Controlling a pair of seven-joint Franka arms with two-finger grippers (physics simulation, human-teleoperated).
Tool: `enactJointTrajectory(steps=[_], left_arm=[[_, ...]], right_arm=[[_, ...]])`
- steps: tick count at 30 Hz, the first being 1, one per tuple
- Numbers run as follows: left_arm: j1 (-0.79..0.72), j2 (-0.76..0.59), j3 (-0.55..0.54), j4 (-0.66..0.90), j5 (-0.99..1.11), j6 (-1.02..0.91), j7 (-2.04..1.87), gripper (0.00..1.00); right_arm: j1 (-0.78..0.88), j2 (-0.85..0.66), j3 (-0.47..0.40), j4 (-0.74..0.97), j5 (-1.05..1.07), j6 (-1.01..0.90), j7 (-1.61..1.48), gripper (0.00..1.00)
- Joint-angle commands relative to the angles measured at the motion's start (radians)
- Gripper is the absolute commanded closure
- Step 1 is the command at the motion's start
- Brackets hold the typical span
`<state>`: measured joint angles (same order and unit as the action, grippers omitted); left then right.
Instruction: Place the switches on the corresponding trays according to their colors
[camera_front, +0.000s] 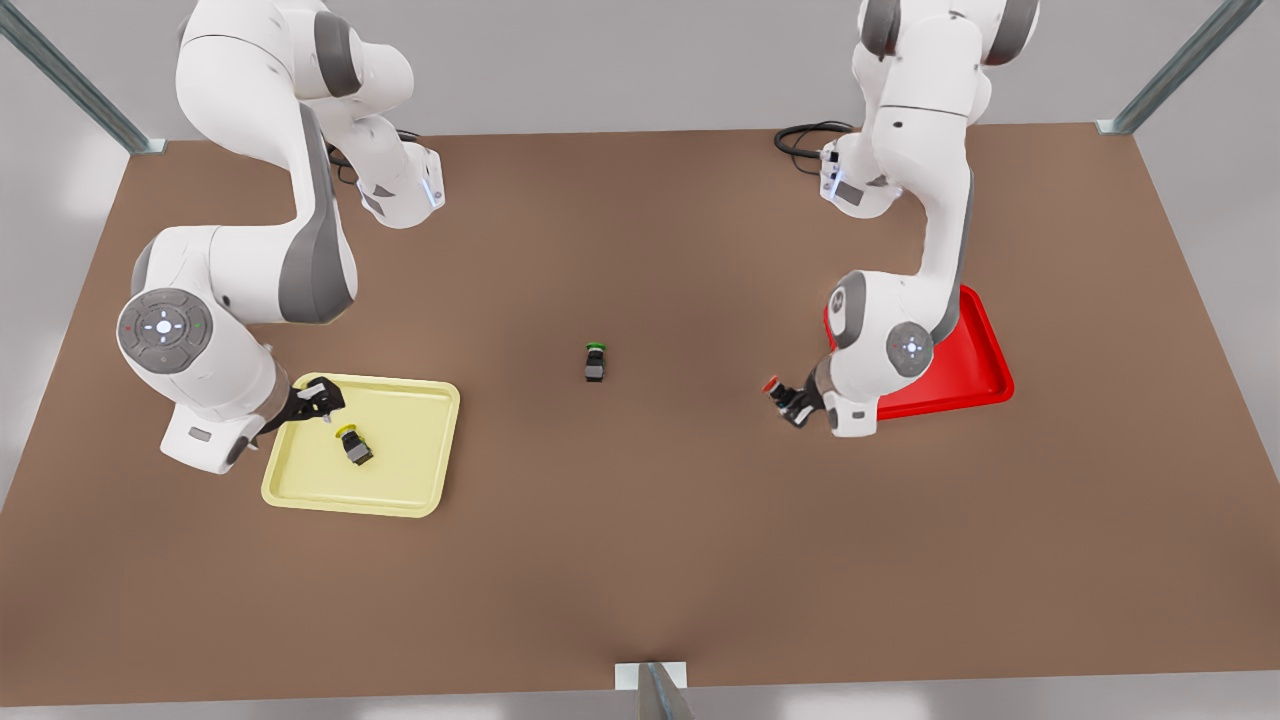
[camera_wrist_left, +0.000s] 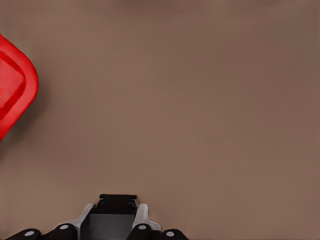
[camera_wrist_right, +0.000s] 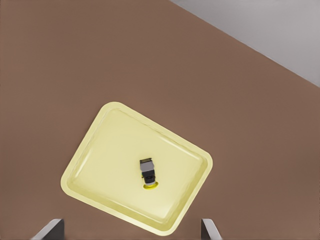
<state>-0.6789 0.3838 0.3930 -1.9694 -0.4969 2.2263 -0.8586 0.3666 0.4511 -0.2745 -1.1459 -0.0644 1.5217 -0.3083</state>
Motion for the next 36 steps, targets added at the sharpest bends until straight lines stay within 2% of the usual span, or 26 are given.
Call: enactJointTrajectory(steps=[1,4,9,12,18,19,20,25,27,30,32,33,35,36], left_arm=[[0.021,-0.008,0.000,-0.006,0.037,-0.002,0.018,0.53],[0.111,-0.072,-0.002,-0.081,0.099,-0.004,0.105,0.53],[0.285,-0.316,-0.003,-0.364,0.259,-0.008,0.225,0.53],[0.387,-0.341,-0.005,-0.430,0.299,-0.008,0.328,0.53],[0.453,-0.289,-0.005,-0.513,0.340,0.072,0.418,0.51],[0.458,-0.283,-0.005,-0.508,0.342,0.073,0.418,0.41],[0.458,-0.283,-0.005,-0.508,0.342,0.073,0.417,0.00],[0.449,-0.306,-0.016,-0.497,0.342,0.070,0.412,0.00],[0.447,-0.342,-0.086,-0.433,0.343,0.049,0.403,0.00],[0.437,-0.316,-0.200,-0.065,0.348,-0.286,0.368,0.00],[0.437,-0.307,-0.295,0.087,0.500,-0.373,0.383,0.00],[0.438,-0.296,-0.296,0.207,0.514,-0.499,0.487,0.00],[0.487,-0.309,-0.328,0.328,0.554,-0.672,0.639,0.00],[0.578,-0.332,-0.405,0.380,0.581,-0.732,0.693,0.00]], right_arm=[[0.000,0.000,0.001,0.000,0.000,0.000,0.000,0.00],[0.000,0.000,0.001,0.000,0.000,0.000,0.000,0.00],[0.002,0.000,0.000,0.002,0.000,0.000,0.002,0.00],[0.002,0.000,0.001,0.002,0.000,0.000,0.000,0.00],[0.002,0.000,0.001,0.003,0.000,0.000,0.000,0.00],[0.002,0.000,0.001,0.003,0.000,0.000,0.000,0.00],[0.002,0.000,0.000,0.003,0.000,0.000,0.000,0.00],[0.002,0.000,0.001,0.003,0.000,0.000,0.000,0.00],[0.002,0.000,0.000,0.003,0.000,0.000,0.000,0.00],[0.000,-0.005,0.000,0.006,-0.002,-0.003,-0.003,0.00],[0.005,-0.017,-0.003,0.009,-0.002,-0.018,-0.003,0.00],[0.005,-0.032,-0.002,0.009,-0.003,-0.021,-0.003,0.00],[-0.003,-0.087,0.000,0.006,-0.002,-0.040,-0.005,0.00],[-0.002,-0.111,0.000,0.006,-0.002,-0.055,-0.005,0.00]])
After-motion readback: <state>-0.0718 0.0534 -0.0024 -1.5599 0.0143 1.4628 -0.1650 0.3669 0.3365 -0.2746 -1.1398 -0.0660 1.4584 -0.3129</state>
